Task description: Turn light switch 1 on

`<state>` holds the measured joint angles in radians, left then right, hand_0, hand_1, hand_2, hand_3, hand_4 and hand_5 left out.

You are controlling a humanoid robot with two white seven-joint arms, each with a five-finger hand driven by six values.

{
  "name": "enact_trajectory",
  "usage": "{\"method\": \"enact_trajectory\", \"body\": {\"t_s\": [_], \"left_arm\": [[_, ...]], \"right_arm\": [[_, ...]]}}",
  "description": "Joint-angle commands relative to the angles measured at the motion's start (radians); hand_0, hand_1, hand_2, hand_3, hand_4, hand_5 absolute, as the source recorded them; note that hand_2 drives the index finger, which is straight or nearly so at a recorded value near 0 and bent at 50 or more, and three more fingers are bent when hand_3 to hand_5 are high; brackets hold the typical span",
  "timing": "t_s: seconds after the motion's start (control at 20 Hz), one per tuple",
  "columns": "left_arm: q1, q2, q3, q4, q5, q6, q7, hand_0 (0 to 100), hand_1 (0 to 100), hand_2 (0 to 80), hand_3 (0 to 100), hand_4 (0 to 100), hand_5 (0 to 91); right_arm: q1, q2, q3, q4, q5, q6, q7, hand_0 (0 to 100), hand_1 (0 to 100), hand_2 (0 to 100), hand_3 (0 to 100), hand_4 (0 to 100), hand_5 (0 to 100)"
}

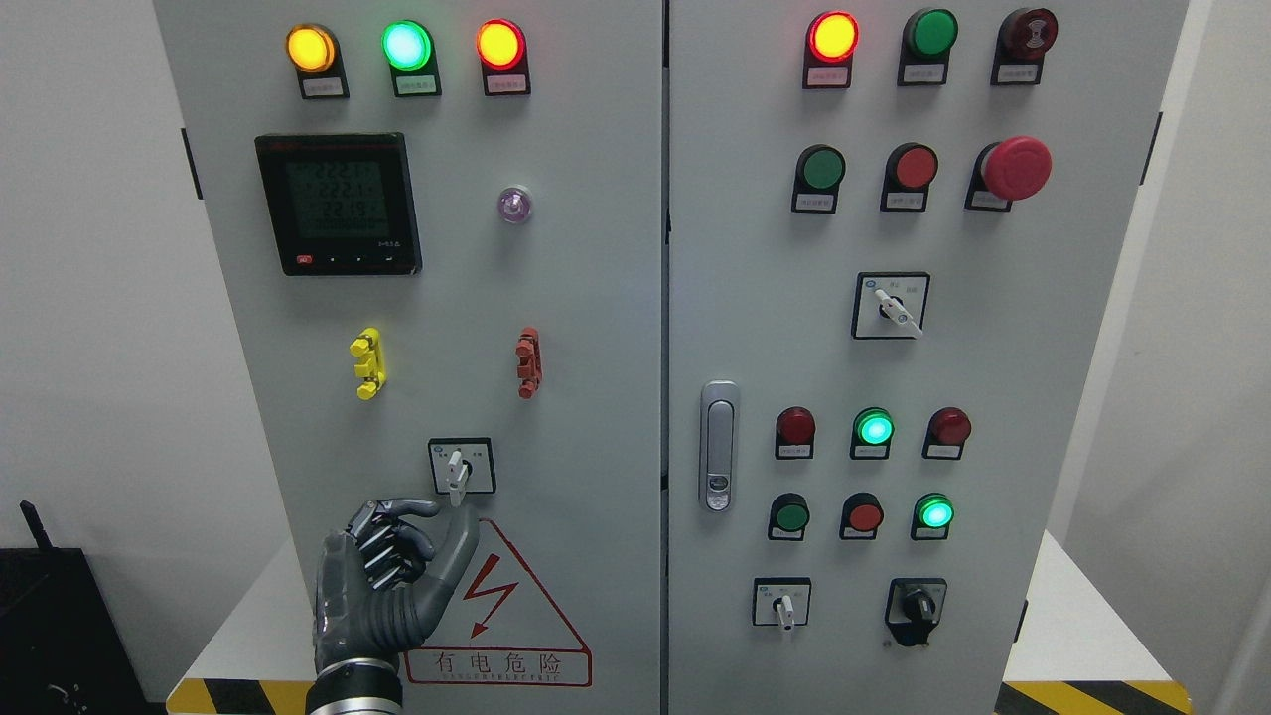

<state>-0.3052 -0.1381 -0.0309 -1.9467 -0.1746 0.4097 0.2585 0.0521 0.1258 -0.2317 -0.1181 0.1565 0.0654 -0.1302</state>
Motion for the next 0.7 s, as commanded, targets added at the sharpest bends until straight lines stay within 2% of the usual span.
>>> {"method": "enact_trajectory", "body": {"t_s": [0.0, 0.3, 0.65], "left_arm": [[-0.015, -0.005, -0.006, 0.017, 0.000, 0.001, 0.005, 13, 75, 52.4, 87, 91, 85.8], [-0.028, -0.006, -0.007, 0.022, 0.000, 0.040, 0.005, 13, 74, 52.7, 87, 91, 85.7], [-0.038, -0.006, -0.010, 0.023, -0.002, 0.040, 0.005, 15, 71, 53.3, 88, 91, 85.8]], "right_arm": [[0.000, 0.000, 0.000, 0.000, 0.000, 0.001, 0.000, 31, 0, 0, 0, 0, 0], [0.000, 0.000, 0.000, 0.000, 0.000, 0.001, 0.000, 31, 0, 0, 0, 0, 0], [0.000, 0.000, 0.000, 0.000, 0.000, 0.001, 0.000, 31, 0, 0, 0, 0, 0]]}}
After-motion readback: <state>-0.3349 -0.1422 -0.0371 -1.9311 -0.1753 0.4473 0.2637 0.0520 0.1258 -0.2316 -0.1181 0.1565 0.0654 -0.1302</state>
